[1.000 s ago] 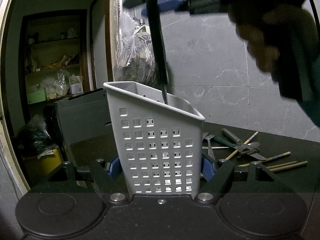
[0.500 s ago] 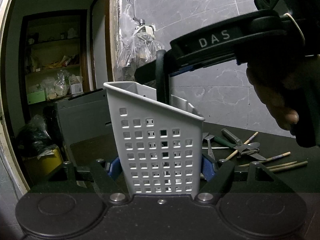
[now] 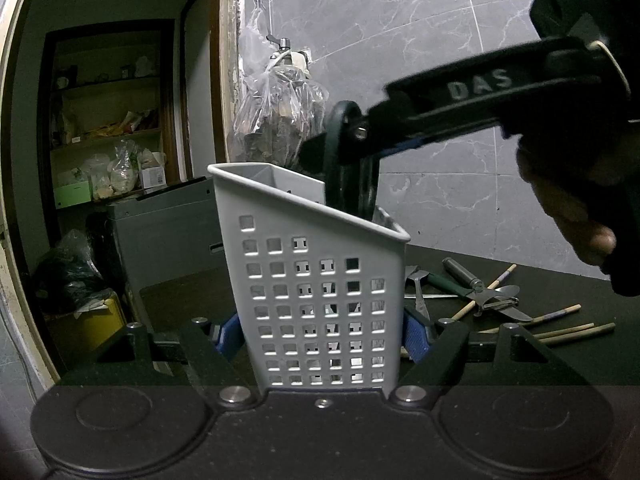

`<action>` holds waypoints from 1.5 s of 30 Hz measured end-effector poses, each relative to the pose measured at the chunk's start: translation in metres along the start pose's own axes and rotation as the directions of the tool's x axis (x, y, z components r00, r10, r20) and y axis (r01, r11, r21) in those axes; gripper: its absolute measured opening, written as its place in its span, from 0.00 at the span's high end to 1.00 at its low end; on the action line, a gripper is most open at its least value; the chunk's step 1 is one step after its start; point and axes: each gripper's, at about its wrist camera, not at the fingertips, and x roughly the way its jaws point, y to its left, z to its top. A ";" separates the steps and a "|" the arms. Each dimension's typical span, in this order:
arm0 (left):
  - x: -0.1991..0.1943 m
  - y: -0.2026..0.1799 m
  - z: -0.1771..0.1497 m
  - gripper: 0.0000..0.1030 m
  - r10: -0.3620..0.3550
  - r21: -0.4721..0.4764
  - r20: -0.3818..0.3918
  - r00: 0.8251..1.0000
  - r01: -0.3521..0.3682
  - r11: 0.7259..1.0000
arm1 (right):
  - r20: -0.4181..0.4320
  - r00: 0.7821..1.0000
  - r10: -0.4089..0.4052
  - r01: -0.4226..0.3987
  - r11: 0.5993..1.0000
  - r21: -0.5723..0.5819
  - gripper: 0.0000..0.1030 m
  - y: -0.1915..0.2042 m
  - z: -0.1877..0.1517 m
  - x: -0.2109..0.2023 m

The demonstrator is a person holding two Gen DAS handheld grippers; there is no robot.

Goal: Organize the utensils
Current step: 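Open the right tool to release the scissors into the basket, then move the right tool back over the utensil pile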

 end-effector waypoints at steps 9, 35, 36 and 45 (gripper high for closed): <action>0.001 0.000 0.001 0.25 0.000 -0.002 0.001 1.000 0.000 1.000 | -0.018 1.000 -0.017 0.017 1.000 0.016 0.14 -0.001 -0.015 -0.026; 0.004 -0.002 0.000 0.25 -0.003 -0.002 -0.005 1.000 0.003 1.000 | -0.279 0.883 -0.377 0.457 0.826 0.331 0.00 -0.056 -0.120 -0.099; 0.005 -0.003 -0.001 0.25 -0.003 -0.002 -0.005 1.000 0.003 1.000 | -0.299 0.871 -0.390 0.479 0.810 0.340 0.00 -0.061 -0.124 -0.098; 0.007 -0.005 -0.003 0.25 -0.006 -0.006 -0.006 1.000 0.006 1.000 | -0.464 0.741 -0.485 0.638 0.723 0.264 0.00 -0.098 -0.121 -0.051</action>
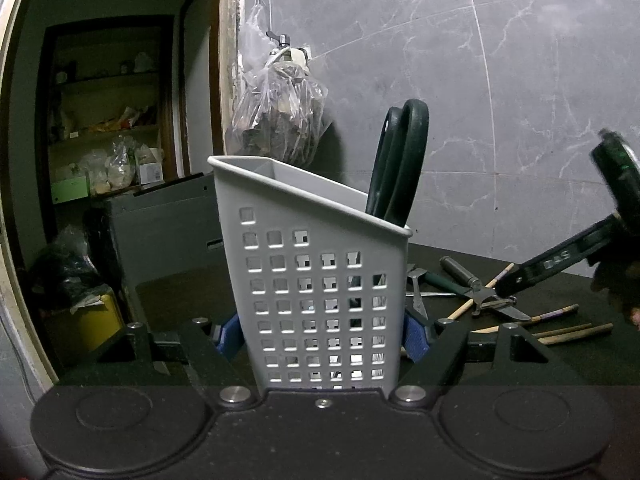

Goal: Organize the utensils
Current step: 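Move the right tool back over the utensil pile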

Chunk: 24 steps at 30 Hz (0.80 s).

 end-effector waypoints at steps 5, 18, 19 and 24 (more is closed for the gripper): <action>-0.001 0.001 0.000 0.25 0.000 0.002 0.000 1.000 0.000 1.000 | -0.036 0.999 0.003 -0.002 1.000 0.011 0.00 -0.002 -0.002 0.010; -0.001 0.001 0.000 0.25 -0.001 0.001 0.001 1.000 0.001 1.000 | -0.103 0.994 0.042 -0.023 0.984 0.174 0.00 -0.024 0.007 0.030; -0.001 0.000 0.000 0.25 -0.001 0.001 0.001 1.000 0.001 1.000 | -0.099 0.994 0.048 -0.028 0.981 0.193 0.00 -0.026 0.007 0.030; -0.001 0.001 -0.001 0.25 -0.001 0.001 0.001 1.000 0.001 1.000 | -0.091 0.993 0.075 -0.048 0.962 0.268 0.00 -0.036 0.010 0.032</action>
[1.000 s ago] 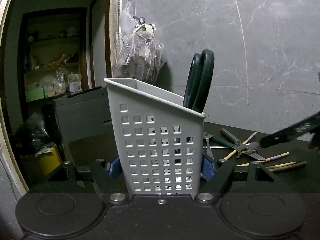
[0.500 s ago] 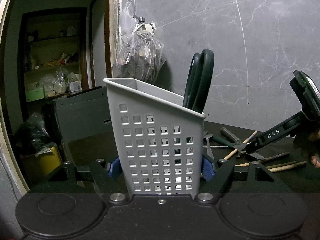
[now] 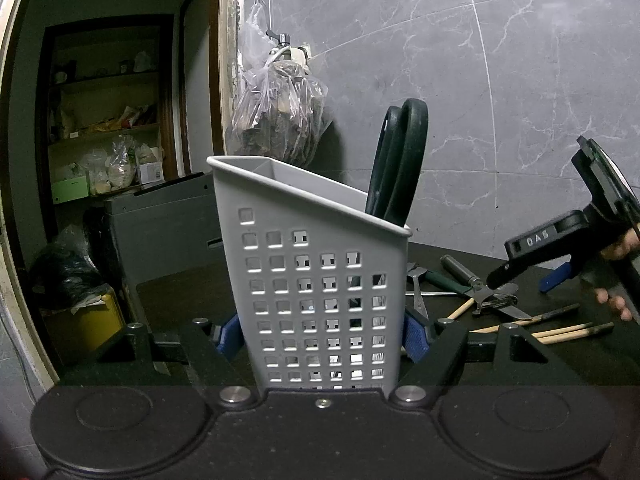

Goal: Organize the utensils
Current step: 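Move the right tool back over the utensil pile, then close the right tool on the dark metal sharpening rod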

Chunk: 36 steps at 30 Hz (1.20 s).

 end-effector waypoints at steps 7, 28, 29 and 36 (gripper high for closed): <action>0.000 0.000 0.000 0.25 0.000 0.000 0.000 1.000 0.000 1.000 | 0.025 1.000 0.005 -0.006 0.999 0.039 0.00 0.002 0.017 0.003; -0.001 0.002 -0.001 0.25 0.000 -0.001 0.003 1.000 0.000 1.000 | 0.017 0.979 -0.205 0.206 0.977 -0.051 0.43 0.037 0.068 0.081; -0.001 0.003 0.000 0.25 -0.001 -0.001 0.003 1.000 0.001 1.000 | 0.018 0.978 -0.208 0.208 0.977 -0.055 0.46 0.038 0.069 0.082; -0.001 0.002 0.000 0.25 -0.002 -0.003 0.003 1.000 0.002 1.000 | 0.034 0.971 -0.238 0.240 0.963 -0.120 0.60 0.047 0.065 0.086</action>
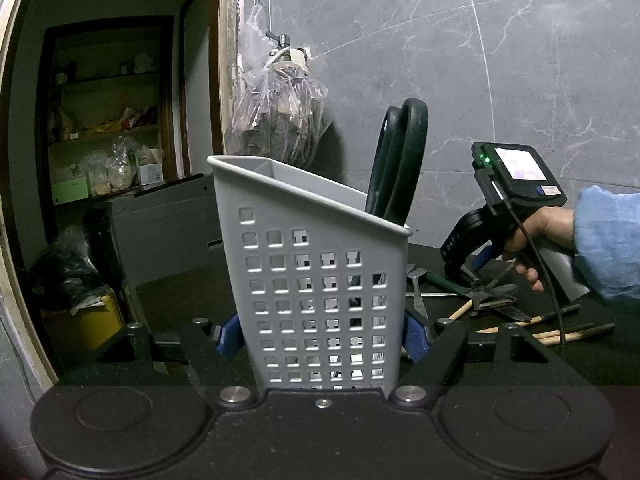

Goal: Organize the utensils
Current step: 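Close the right tool on the dark metal sharpening rod, then lift the sharpening rod upward with the right tool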

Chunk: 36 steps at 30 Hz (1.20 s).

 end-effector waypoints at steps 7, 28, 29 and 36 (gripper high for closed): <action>0.000 0.001 0.000 0.25 0.000 0.000 0.000 1.000 0.000 1.000 | 0.007 1.000 0.021 -0.021 1.000 0.011 0.75 -0.004 -0.002 -0.004; 0.004 0.002 -0.003 0.25 -0.004 -0.006 -0.005 1.000 0.004 1.000 | -0.017 0.986 0.166 -0.166 0.986 0.003 0.81 -0.005 -0.012 -0.022; 0.004 0.002 -0.003 0.25 -0.004 -0.007 -0.005 1.000 0.004 1.000 | -0.013 0.988 0.155 -0.156 0.988 -0.010 0.80 -0.003 -0.013 -0.023; 0.004 0.002 -0.003 0.25 -0.004 -0.007 -0.005 1.000 0.004 1.000 | -0.015 0.996 0.088 -0.089 0.992 -0.091 0.78 0.009 -0.014 -0.022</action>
